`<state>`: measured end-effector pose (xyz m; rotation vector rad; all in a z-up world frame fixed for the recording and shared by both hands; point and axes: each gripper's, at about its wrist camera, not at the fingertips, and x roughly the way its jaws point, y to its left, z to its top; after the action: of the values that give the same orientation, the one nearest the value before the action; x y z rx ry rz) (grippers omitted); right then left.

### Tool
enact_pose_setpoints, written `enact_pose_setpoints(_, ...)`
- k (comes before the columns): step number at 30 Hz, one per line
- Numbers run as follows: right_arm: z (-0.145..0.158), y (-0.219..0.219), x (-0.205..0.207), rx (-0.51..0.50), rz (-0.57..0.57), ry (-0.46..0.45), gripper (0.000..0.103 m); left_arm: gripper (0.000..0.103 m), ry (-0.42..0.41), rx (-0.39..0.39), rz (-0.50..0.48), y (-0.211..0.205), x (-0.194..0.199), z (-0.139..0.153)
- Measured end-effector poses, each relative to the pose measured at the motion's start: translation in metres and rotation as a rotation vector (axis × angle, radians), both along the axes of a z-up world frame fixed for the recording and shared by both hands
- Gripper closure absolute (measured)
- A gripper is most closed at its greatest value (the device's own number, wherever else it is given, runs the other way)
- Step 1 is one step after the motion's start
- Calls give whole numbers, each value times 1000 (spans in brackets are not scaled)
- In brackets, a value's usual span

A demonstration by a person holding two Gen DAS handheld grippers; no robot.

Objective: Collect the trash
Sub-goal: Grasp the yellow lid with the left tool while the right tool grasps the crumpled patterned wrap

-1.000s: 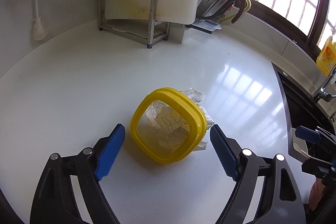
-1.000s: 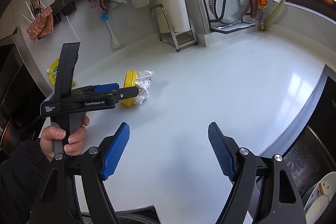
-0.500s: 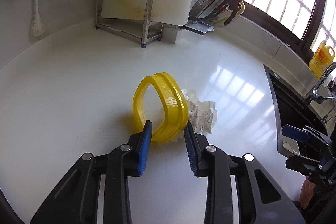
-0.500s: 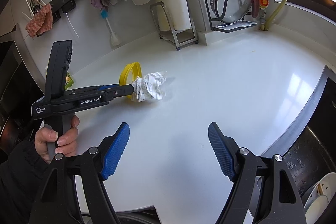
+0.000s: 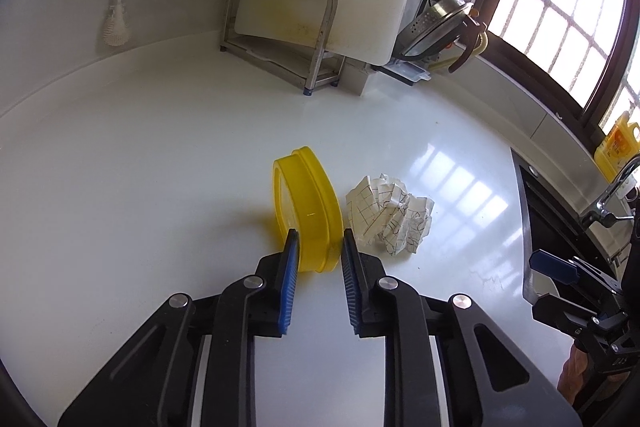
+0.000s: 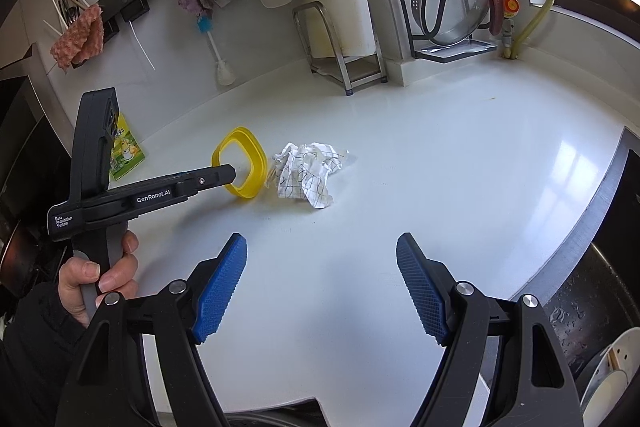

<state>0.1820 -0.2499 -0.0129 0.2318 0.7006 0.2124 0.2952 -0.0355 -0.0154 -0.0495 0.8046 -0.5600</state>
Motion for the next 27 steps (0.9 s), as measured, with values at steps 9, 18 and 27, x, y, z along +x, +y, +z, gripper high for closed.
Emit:
enact_pose_setpoints(9,3,25,19,-26,-5,-4,29,86,-38,-2,75,21,-19,10)
enact_pose_setpoints(18,-11,52,69,-107,-13,50,29,99,-20,-22,122,42,-22,10)
enact_pose_setpoints(27,-24,63,108,-146,-47,94,29,99,-9,-33,155,51,-19,9)
